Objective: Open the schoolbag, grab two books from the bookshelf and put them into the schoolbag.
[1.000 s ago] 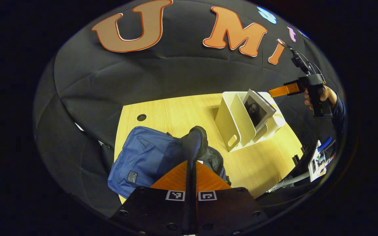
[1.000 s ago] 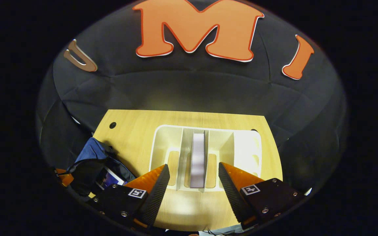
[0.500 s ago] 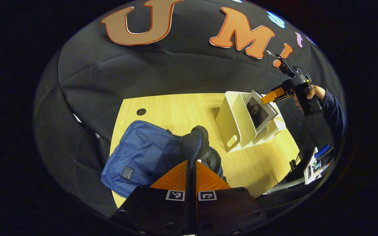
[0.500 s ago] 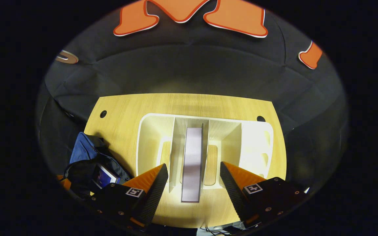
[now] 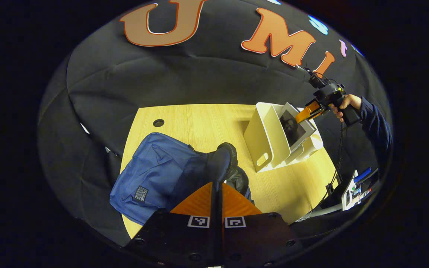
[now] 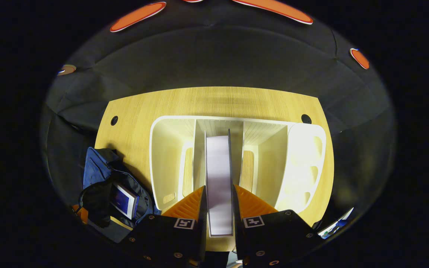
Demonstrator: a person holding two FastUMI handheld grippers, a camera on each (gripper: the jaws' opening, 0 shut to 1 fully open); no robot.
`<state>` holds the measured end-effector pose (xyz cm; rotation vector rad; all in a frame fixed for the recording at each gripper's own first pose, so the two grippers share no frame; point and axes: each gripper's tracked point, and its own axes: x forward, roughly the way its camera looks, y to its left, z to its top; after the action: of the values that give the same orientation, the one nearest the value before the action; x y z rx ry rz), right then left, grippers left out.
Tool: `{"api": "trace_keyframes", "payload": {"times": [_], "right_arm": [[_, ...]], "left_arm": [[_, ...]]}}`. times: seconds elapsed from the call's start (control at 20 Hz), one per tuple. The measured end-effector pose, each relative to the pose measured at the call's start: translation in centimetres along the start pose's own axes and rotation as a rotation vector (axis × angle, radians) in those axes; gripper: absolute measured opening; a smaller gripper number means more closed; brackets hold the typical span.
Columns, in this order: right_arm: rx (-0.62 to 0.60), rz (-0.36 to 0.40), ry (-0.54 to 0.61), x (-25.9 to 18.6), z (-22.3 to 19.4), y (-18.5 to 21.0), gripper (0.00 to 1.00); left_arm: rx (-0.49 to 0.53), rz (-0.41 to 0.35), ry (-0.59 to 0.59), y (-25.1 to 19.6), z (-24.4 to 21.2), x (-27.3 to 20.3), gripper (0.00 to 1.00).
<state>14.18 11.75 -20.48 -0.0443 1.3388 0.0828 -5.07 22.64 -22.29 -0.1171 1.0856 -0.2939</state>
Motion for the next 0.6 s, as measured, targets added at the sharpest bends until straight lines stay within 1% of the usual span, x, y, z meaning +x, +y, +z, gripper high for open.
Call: {"api": "trace_keyframes", "payload": {"times": [0.05,0.3,0.6], "right_arm": [[0.001,0.008,0.004,-0.1,0.0,-0.1,0.30],[-0.002,0.020,-0.008,-2.0,0.1,-0.8,0.27],[-0.003,0.060,-0.078,-8.1,1.1,-1.9,0.27]], "left_arm": [[-0.002,-0.002,-0.002,0.0,0.1,0.0,0.01],[-0.009,-0.017,0.002,-0.1,-0.2,0.4,0.01],[-0.006,-0.029,-0.001,-0.3,-0.2,0.6,0.01]]}}
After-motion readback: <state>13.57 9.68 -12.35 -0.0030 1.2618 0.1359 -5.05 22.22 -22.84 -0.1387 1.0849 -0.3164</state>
